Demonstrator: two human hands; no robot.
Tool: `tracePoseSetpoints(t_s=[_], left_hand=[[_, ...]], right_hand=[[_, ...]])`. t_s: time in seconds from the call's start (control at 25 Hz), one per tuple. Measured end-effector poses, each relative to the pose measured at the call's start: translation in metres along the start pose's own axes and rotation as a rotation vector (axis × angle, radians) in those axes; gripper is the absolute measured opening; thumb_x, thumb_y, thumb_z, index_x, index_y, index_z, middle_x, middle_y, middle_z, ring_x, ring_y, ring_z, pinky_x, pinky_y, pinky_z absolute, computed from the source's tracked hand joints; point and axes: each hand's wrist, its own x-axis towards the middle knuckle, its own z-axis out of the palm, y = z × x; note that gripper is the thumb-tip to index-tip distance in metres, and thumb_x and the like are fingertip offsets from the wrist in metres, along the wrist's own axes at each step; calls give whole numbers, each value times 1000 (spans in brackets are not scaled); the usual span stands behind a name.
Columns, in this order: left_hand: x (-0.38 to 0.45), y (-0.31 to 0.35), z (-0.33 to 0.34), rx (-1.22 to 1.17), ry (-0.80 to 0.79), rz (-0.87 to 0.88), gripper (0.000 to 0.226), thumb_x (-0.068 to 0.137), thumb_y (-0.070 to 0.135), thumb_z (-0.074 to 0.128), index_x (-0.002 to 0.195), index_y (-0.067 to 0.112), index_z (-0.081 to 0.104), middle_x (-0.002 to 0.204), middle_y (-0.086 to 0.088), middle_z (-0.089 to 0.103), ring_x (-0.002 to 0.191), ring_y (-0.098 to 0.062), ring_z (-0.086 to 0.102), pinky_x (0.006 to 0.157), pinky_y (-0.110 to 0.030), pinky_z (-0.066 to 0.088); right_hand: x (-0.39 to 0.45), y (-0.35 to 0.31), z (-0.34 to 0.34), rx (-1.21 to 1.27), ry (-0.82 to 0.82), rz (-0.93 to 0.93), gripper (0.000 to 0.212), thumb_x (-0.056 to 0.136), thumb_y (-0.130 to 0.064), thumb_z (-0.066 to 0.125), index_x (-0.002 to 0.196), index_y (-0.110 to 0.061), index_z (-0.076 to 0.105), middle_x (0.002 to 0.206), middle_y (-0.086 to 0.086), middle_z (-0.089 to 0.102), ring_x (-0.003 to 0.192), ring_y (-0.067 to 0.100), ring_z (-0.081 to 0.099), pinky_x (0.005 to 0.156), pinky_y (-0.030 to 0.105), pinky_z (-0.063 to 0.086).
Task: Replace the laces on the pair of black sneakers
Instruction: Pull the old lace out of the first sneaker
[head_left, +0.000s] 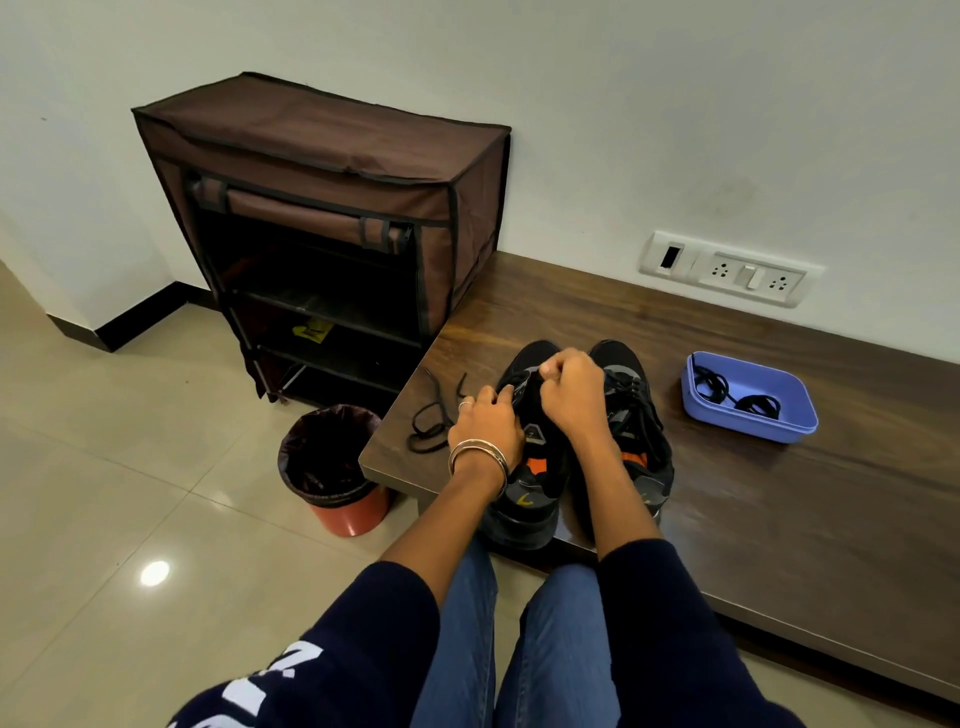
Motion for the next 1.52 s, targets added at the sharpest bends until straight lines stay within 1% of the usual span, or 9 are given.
tracePoseSetpoints(t_s=[0.12,0.2,0.32,0.48,0.72,0.88,1.08,1.28,1.52], left_hand=[[1,-1,2,-15,0,0,50,98,30,43,146,22,33,137,-5,43,124,-29,42,94,-41,46],[0,-1,3,-17,5,-3,49,99,30,42,146,22,33,137,-5,44,125,-29,41,95,-41,46],[2,0,3,-27,6,2,48,99,31,42,146,23,34,137,-5,44,126,-29,41,96,-41,47],[2,-2,3,-19,8,9,49,98,28,43,146,22,34,137,-5,44,124,-29,41,94,-41,46],[3,-3,3,1,4,15,50,98,26,42,147,22,32,137,-5,43,124,-29,41,91,-39,46],[1,-2,3,-14,18,3,48,98,28,42,146,23,34,137,-4,44,124,-28,41,91,-39,46],[3,-2,4,-18,34,7,46,99,30,40,145,22,37,135,-4,46,122,-28,43,93,-39,46],[4,-1,6,-23,35,1,47,99,29,42,145,23,37,135,-3,48,120,-29,45,92,-39,46],[2,-2,4,-11,19,12,50,97,27,42,146,23,35,135,-3,46,120,-29,44,90,-38,46]], right_hand=[[-4,-9,-21,389,333,93,17,85,5,43,83,-7,55,102,14,61,93,26,55,85,41,47],[-1,-16,-31,363,409,182,20,85,5,45,97,-7,56,113,14,57,98,25,52,85,39,45],[6,-20,-31,-38,291,144,32,91,-5,57,122,-11,56,130,10,49,123,28,42,98,48,37],[8,-15,-3,-370,-92,62,9,91,-14,61,99,-13,65,122,8,56,126,33,39,102,59,30],[0,-2,21,-619,-63,13,15,91,-20,59,104,-16,65,132,8,50,129,32,39,104,64,26],[7,-4,7,-264,-107,176,14,93,-24,50,83,-15,54,119,11,58,119,35,46,102,61,30],[-2,-8,-42,255,321,256,10,95,-12,47,88,-15,54,105,4,60,106,26,53,93,42,34],[-3,-17,-28,-250,227,154,35,89,-12,62,123,-16,53,134,10,44,128,32,34,101,52,28],[-1,-1,25,-639,-53,-36,13,91,-13,59,102,-16,64,130,8,50,128,32,39,104,61,27]])
